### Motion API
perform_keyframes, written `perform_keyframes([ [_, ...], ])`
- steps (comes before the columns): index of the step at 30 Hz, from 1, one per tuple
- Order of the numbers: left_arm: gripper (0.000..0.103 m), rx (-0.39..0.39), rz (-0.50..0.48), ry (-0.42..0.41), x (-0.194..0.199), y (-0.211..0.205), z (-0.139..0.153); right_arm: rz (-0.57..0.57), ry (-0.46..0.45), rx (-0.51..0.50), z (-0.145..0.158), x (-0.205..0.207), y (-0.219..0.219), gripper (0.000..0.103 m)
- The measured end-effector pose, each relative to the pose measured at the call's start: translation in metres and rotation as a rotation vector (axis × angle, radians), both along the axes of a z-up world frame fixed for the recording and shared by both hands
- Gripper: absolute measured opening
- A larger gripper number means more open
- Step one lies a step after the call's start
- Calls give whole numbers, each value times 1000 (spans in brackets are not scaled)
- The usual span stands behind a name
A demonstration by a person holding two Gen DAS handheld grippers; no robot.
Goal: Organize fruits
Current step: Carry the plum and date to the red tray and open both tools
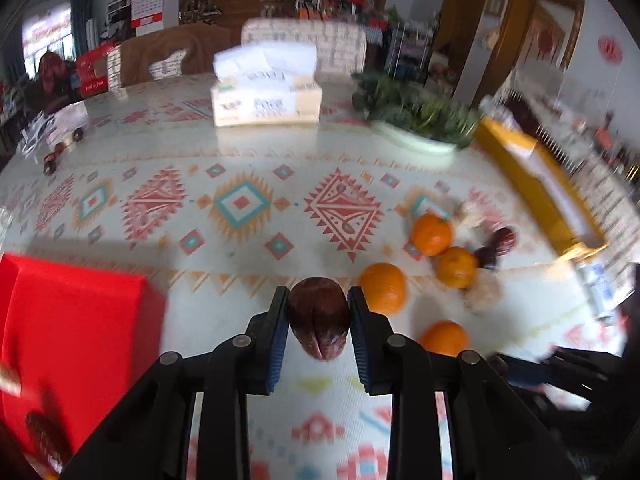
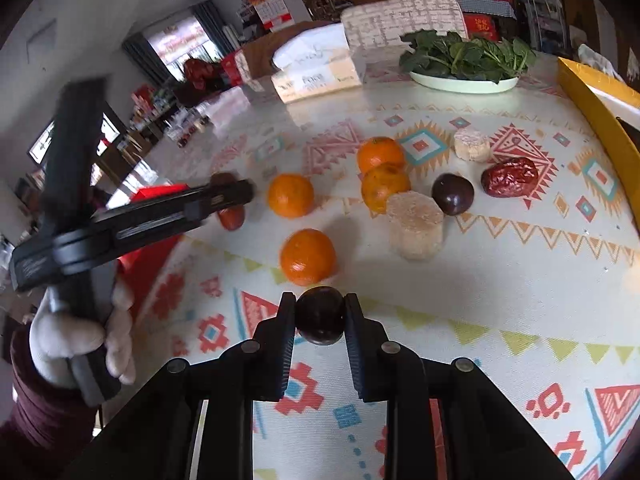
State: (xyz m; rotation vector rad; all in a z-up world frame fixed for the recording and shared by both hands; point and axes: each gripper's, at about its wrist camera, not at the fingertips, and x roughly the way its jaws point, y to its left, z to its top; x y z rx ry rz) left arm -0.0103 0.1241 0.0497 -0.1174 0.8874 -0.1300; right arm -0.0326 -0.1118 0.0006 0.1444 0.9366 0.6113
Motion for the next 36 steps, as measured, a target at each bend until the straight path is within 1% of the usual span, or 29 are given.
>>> perform_keyframes([
  [2, 28, -33, 13, -39, -23, 16, 17, 3, -21, 28, 6, -4, -1, 26],
  [4, 28, -49, 30, -68, -42, 33, 29, 3, -34, 51, 12, -9, -2, 26],
  [8, 28, -48, 95, -114, -69, 75, 48, 28, -16, 109, 27, -17, 8, 26],
  [10, 28, -50, 138, -121, -75, 97, 50, 63, -25, 121, 41, -25, 26, 26],
  [13, 28, -62, 199, -108, -82, 130, 47, 128, -38, 124, 60, -34, 57, 26],
  [15, 28, -45, 232, -91, -84, 149, 42, 185, -44, 118, 71, -42, 86, 26],
  [18, 28, -18, 276, -55, -81, 173, 31, 269, -36, 106, 78, -48, 133, 26],
  [22, 28, 0, 331, -1, -71, 206, 12, 357, -17, 38, 68, -50, 203, 26],
  [27, 28, -23, 355, 50, -63, 231, -11, 431, 17, -56, 40, -53, 269, 26],
  [30, 28, -45, 355, 63, -62, 241, -18, 449, 24, -109, 23, -53, 294, 26],
  [33, 29, -82, 356, 50, -66, 250, -17, 454, 20, -157, 12, -51, 308, 27],
  [35, 35, -110, 358, 36, -69, 256, -14, 457, 0, -172, 10, -55, 316, 28],
  [36, 42, -118, 361, 32, -71, 258, -13, 457, -15, -182, 12, -56, 319, 28],
])
